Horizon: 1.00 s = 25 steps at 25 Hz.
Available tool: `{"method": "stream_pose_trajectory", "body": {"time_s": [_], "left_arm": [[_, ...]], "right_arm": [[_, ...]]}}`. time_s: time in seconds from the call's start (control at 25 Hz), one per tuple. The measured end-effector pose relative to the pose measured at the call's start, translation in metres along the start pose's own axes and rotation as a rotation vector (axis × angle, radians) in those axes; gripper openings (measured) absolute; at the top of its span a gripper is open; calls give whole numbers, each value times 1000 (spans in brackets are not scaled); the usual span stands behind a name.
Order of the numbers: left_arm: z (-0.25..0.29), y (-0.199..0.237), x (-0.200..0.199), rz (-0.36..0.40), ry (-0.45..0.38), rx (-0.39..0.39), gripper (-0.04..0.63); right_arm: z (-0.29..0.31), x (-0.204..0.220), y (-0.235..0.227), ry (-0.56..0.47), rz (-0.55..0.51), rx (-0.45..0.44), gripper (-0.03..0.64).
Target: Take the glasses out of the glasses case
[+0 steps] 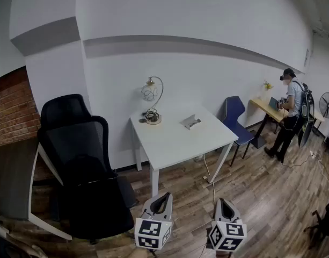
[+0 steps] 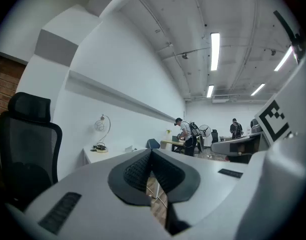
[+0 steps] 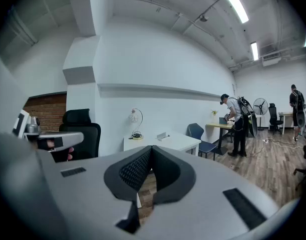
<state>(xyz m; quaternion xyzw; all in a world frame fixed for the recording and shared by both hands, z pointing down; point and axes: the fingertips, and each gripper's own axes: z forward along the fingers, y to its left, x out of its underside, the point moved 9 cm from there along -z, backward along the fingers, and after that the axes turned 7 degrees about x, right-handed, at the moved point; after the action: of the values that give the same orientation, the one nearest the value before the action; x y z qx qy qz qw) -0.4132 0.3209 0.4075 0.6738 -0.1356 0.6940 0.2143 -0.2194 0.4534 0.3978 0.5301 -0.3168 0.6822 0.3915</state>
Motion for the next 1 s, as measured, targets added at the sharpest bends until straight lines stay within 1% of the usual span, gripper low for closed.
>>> {"method": "stream_pose_trajectory", "body": {"time_s": [0.16, 0.32, 0.56, 0.64, 0.72, 0.8, 1.0], "left_arm": [[0, 5, 3, -5, 8, 4, 17], [1, 12, 4, 5, 14, 17, 17], [7, 25, 7, 17, 21, 52, 17], [12, 30, 11, 5, 29, 58, 17], [17, 33, 13, -3, 41, 71, 17], [25, 33, 15, 6, 51, 84, 17], [57, 39, 16, 18, 64, 104, 17]], "right_arm": [[2, 2, 3, 6, 6, 4, 32], [8, 4, 10, 9, 47, -4, 32], [17, 8, 20, 17, 62, 22, 32], [20, 13, 21, 33, 73, 32, 32], [24, 18, 18, 53, 85, 45, 32], [29, 21, 13, 65, 93, 62, 32], [56, 21, -2, 70, 116, 91, 32]]}}
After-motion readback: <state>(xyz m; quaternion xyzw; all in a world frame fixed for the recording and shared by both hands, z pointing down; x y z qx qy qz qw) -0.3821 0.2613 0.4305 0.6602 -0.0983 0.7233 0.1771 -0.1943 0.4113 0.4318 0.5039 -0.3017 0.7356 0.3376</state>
